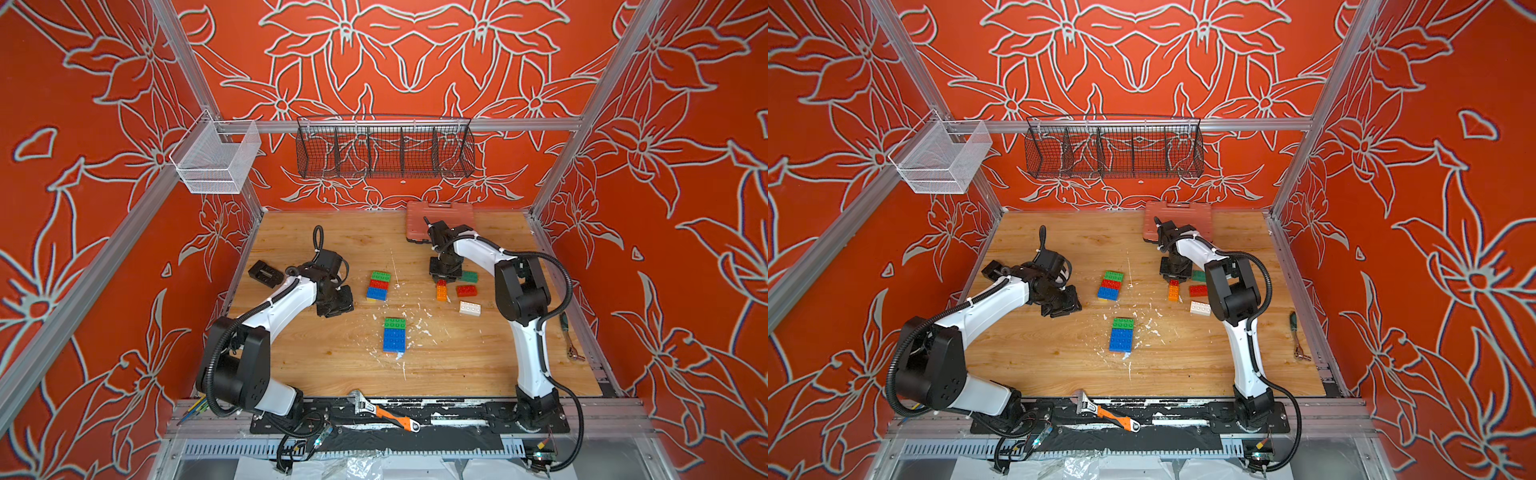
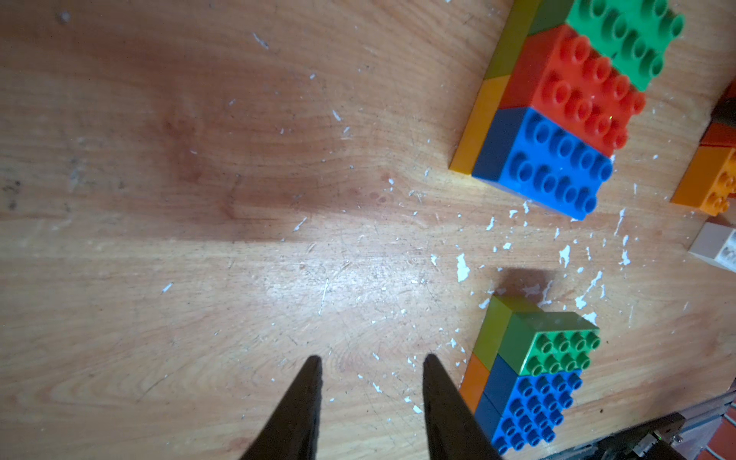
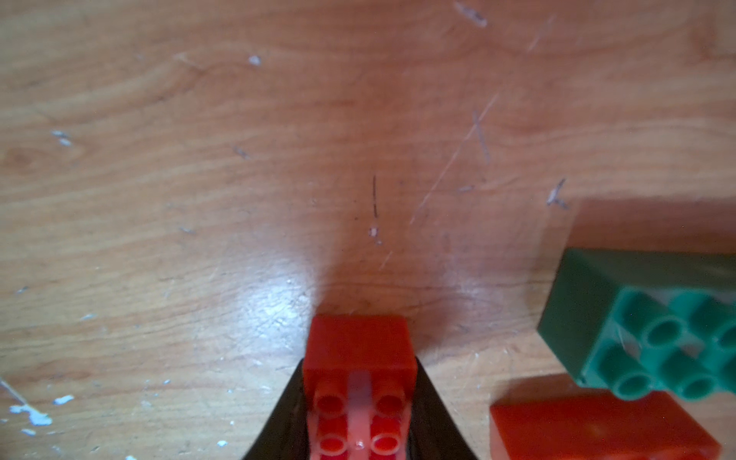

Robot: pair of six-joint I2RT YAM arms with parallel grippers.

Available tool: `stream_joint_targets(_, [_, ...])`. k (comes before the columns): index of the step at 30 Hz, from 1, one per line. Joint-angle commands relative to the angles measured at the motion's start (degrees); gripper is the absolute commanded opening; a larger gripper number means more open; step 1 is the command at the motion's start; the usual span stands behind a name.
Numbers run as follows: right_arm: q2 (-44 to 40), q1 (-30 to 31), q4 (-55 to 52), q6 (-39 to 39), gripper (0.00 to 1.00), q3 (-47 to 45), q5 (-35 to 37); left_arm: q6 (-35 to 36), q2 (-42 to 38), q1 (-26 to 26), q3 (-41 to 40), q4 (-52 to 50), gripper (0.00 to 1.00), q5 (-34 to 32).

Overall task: Assemble a rectangle with lego
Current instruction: Move the lego brick at the center of the board, then adjust the lego brick at the center of the board.

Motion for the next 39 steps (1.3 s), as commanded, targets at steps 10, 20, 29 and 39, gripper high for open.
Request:
stream_joint_targets(10, [-5.09,1.43,-1.46,0.11,0.57,-4.60,2.33,0.47,-1.73,0.43,-0.05,-1.63,0.41,-0.13])
stream_joint_targets(20, [-9.01,2.84,-0.53,0.86,0.58,-10.30,2.32,0.42,-1.47,0.42,0.02,-1.73,0.41,-0.21])
stream_joint_targets(29, [-8.22,3.82,0.85,1.39,0.42,-11.31,2.17,0.67,-1.83,0.42,-0.33,-2.02,0.41,-0.51])
stream_joint_targets(39, [-7.25,3.91,0.40,1.26,0.34,-10.40,1.82,0.60,-1.58,0.43,-0.59,-1.91,0.41,-0.54])
